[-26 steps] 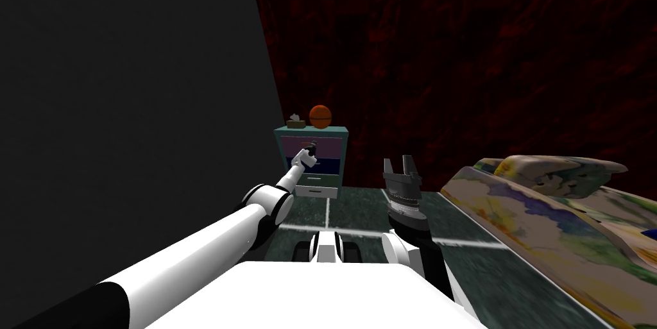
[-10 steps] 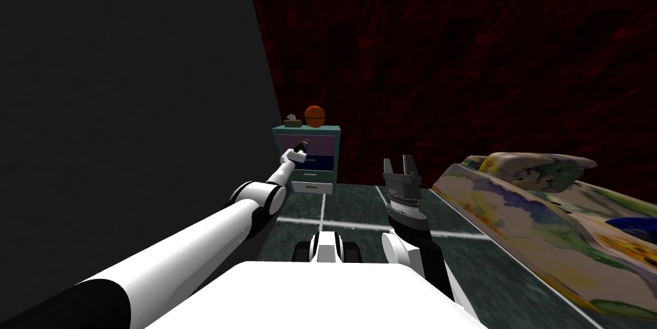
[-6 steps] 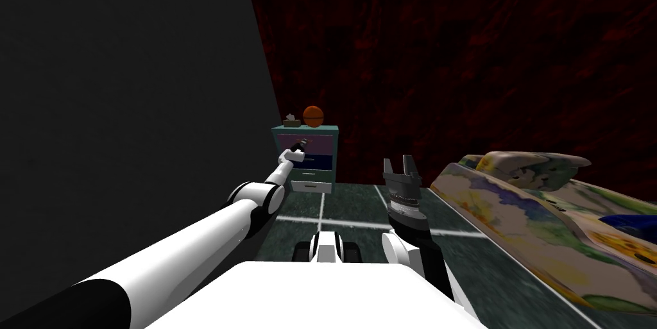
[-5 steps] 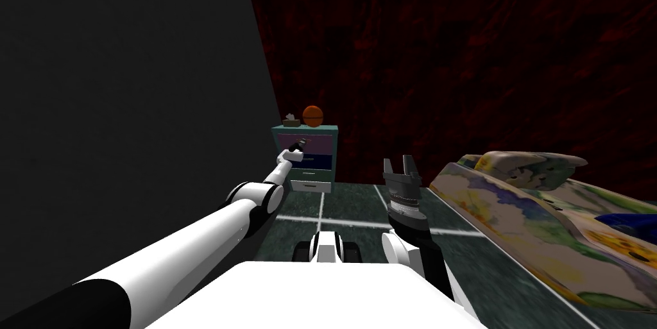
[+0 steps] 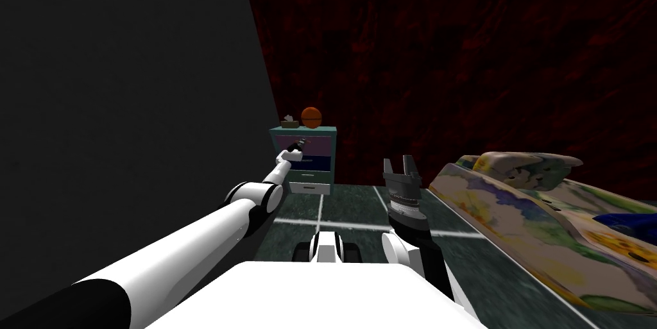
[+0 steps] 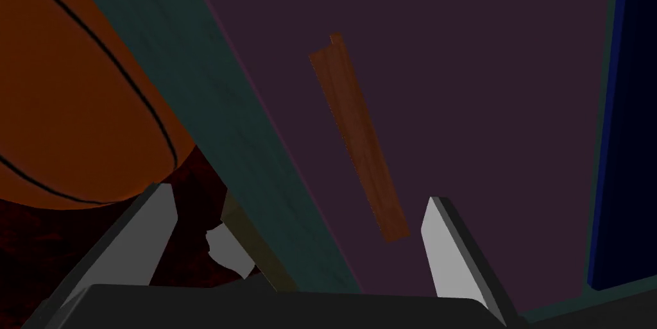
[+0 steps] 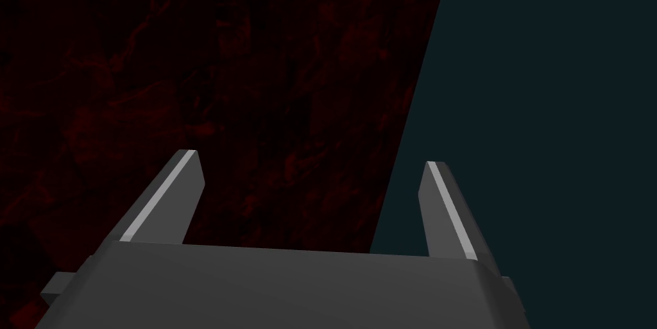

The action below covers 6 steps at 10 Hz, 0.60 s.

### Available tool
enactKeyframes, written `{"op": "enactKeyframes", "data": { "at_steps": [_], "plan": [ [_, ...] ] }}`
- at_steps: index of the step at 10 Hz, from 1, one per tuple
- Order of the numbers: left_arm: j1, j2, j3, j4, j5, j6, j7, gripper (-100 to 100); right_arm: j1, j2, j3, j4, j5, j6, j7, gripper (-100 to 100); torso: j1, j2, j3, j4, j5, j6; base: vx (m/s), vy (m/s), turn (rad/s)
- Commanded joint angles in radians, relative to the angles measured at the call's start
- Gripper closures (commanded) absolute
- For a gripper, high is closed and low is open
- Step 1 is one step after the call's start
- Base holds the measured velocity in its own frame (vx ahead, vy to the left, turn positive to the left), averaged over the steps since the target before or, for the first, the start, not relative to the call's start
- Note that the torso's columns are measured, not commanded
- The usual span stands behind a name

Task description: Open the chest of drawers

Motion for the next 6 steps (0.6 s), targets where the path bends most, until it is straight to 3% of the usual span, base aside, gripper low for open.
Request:
{"op": "enactKeyframes", "data": {
  "at_steps": [1,5,6],
  "plan": [
    [0.006,-0.001,0.0,0.01,-0.001,-0.005,0.002,-100,0.0,0.0,0.0,0.0,0.0,0.0,0.0,0,0.0,0.003,0.002,0.001,0.0,0.0,0.156,0.009,-0.033],
    [0.003,0.0,0.001,0.018,-0.001,-0.008,0.002,-100,0.0,0.0,0.0,0.0,0.0,0.0,0.0,0,-0.001,0.009,0.006,0.004,0.0,0.0,0.105,0.0,-0.015],
    [0.003,0.0,0.002,0.018,-0.001,-0.008,0.002,100,0.0,0.0,0.0,0.0,0.0,0.0,0.0,0,-0.001,0.01,0.006,0.003,0.0,0.0,0.011,0.0,0.001]
  ]
}}
